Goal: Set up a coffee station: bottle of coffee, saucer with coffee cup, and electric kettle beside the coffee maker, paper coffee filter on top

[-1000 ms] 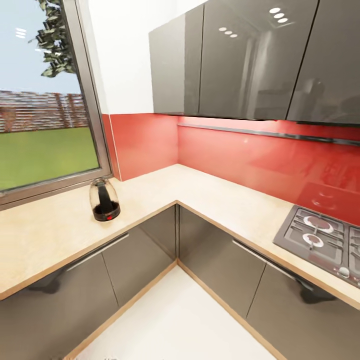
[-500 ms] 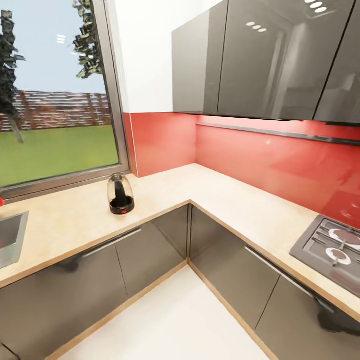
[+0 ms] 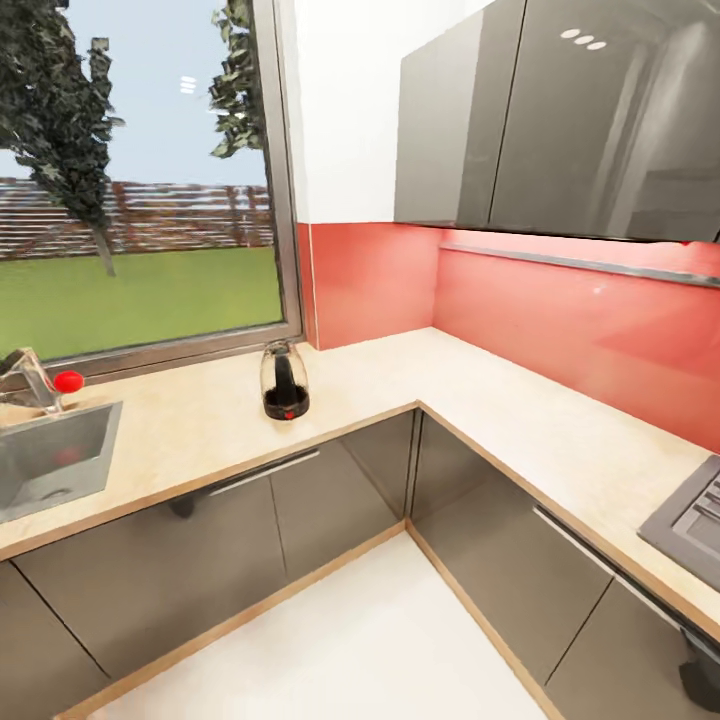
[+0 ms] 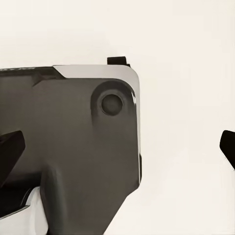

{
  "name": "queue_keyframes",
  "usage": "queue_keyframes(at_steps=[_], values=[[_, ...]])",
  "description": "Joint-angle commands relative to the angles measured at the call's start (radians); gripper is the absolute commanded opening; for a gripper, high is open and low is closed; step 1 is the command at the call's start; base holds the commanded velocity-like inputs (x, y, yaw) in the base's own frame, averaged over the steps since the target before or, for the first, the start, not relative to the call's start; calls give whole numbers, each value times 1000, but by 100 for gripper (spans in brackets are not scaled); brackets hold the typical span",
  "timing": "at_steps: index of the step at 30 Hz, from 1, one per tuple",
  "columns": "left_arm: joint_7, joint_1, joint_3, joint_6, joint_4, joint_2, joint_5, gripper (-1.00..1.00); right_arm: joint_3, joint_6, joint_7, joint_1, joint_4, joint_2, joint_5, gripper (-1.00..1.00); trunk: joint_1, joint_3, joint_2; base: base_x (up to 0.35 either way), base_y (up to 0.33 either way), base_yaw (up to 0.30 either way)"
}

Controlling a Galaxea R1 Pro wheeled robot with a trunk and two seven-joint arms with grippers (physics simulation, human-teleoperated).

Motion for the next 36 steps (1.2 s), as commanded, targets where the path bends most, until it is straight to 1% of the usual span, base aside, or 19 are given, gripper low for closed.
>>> queue_keyframes(at_steps=[1, 4, 7, 9, 10, 12, 13, 15, 17, 21, 25, 36], values=[[3, -1, -5, -4, 1, 2, 16, 100, -8, 5, 0, 0, -2, 0, 10, 100, 0, -2, -2, 0, 0, 280], [4, -1, -1, -4, 2, 6, 22, 100, -8, 5, 0, 0, -2, 0, 10, 100, 0, -3, -2, 0, 0, 280], [5, -1, 0, -4, 2, 9, 46, 100, -8, 5, 0, 0, -2, 0, 11, 100, 0, -4, -2, 0, 0, 280], [6, -1, 0, -5, 4, 10, 78, 100, -8, 5, 0, 0, -2, 0, 11, 100, 0, -5, -2, 0, 0, 280], [7, -1, 0, -5, 4, 10, 87, 100, -8, 5, -1, 0, -2, 0, 11, 100, 0, -5, -2, 0, 0, 280], [9, -1, 0, -5, 5, 12, 125, 100, -8, 5, -1, 0, -2, 0, 12, 100, 0, -6, -2, 0, 0, 280], [10, -1, 0, -4, 5, 12, 134, 100, -7, 5, -1, 0, -2, 0, 12, 100, 0, -7, -2, 0, 0, 280], [11, -1, 0, -4, 5, 17, 164, 100, -7, 4, -2, 0, -2, 0, 12, 100, 0, -7, -2, 0, 0, 280], [11, -1, -1, -4, 4, 21, 178, 100, -7, 4, -2, 0, -2, 0, 12, 100, 0, -8, -2, 0, 0, 280], [10, -1, -6, -2, 7, 19, 183, 100, -5, 4, -2, 0, -2, 1, 12, 100, 0, -9, -2, 0, 0, 280], [10, -1, -3, -3, 7, 21, 194, 100, -4, 4, -2, 0, -2, 2, 15, 100, 0, -11, -2, 0, 0, 280], [9, -1, 0, -6, 3, 19, 195, 100, -3, 4, -3, 0, -31, -1, 17, 100, 0, -15, -2, 0, 0, 280]])
